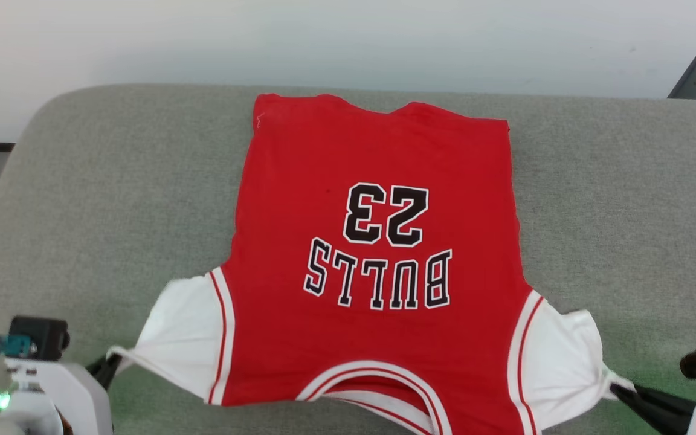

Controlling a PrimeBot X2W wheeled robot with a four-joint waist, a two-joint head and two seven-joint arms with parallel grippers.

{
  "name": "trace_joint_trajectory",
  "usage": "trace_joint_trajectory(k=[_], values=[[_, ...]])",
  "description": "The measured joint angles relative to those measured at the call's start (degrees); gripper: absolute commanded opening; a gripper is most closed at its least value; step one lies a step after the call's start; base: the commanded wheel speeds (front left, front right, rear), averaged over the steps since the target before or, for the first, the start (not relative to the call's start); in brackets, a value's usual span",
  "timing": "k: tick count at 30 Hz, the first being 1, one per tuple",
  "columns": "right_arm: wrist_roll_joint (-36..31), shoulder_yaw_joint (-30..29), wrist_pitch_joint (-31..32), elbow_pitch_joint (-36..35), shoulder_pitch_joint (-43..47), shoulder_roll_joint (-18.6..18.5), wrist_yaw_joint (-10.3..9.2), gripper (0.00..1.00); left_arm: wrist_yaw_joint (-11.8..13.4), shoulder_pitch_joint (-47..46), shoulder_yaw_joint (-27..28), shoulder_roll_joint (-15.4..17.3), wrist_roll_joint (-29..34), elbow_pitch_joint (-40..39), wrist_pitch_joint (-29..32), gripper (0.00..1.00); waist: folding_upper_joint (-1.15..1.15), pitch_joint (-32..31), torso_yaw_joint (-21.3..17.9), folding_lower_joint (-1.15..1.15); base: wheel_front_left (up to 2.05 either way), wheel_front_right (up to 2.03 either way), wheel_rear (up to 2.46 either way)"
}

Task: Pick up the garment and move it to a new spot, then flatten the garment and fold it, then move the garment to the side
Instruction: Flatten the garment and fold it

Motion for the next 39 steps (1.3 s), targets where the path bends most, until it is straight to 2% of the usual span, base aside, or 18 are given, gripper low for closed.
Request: trace_joint_trajectory(k=[11, 20, 26, 30, 31, 32, 33, 34, 39], values=[[4.86, -1.66, 5.77, -2.14, 5.18, -1.6, 0.0, 0.0, 3.86, 6.0, 0.88, 1.09, -5.39, -5.15, -0.96, 0.0, 0.0, 1.54, 0.09, 0.0, 0.0, 0.0, 0.0], [5.89, -3.87, 9.33, -1.67, 6.8, -1.74, 0.0, 0.0, 6.27, 8.27, 1.0, 1.51, -7.08, -6.88, -1.2, 0.0, 0.0, 3.07, 1.14, 0.0, 0.0, 0.0, 0.0], [7.51, -4.98, 14.46, -2.86, 6.94, -2.3, 0.01, 0.0, 7.26, 9.06, 0.78, 1.47, -8.36, -7.37, 0.29, 0.0, 0.0, 4.06, 1.74, 0.0, 0.0, 0.0, 0.0], [8.01, -6.25, 15.71, -3.3, 7.54, -2.37, 0.01, 0.0, 7.48, 9.04, 0.99, 1.41, -8.22, -7.97, -0.16, 0.0, 0.0, 4.65, 1.99, 0.0, 0.0, 0.0, 0.0], [7.99, -6.65, 16.11, -3.34, 7.58, -2.37, 0.03, 0.05, 7.48, 9.03, 0.98, 1.38, -7.94, -8.1, -0.37, 0.0, 0.0, 4.75, 2.04, 0.0, 0.0, 0.0, 0.0], [7.73, -7.17, 16.08, -3.33, 7.66, -2.31, 0.08, 0.45, 7.47, 8.99, 1.07, 1.33, -7.73, -8.21, -0.77, 0.0, 0.0, 4.84, 2.08, 0.0, 0.0, 0.0, 0.0], [7.57, -7.6, 16.16, -3.35, 7.77, -2.14, 0.08, 0.96, 7.47, 8.83, 1.16, 1.26, -7.42, -8.25, -0.96, 0.0, 0.0, 4.89, 2.12, 0.0, 0.0, 0.0, 0.0], [7.53, -8.13, 16.59, -3.45, 7.92, -2.03, 0.08, 1.0, 7.47, 8.65, 1.18, 1.25, -7.26, -8.36, -1.1, 0.0, 0.0, 4.9, 2.15, 0.0, 0.0, 0.0, 0.0], [6.14, -12.29, 17.92, -5.61, 7.86, -1.6, 0.04, 1.0, 7.42, 7.59, 1.27, 1.04, -5.46, -9.07, -2.03, 0.0, 0.0, 4.47, 2.22, 0.0, 0.0, 0.0, 0.0]])
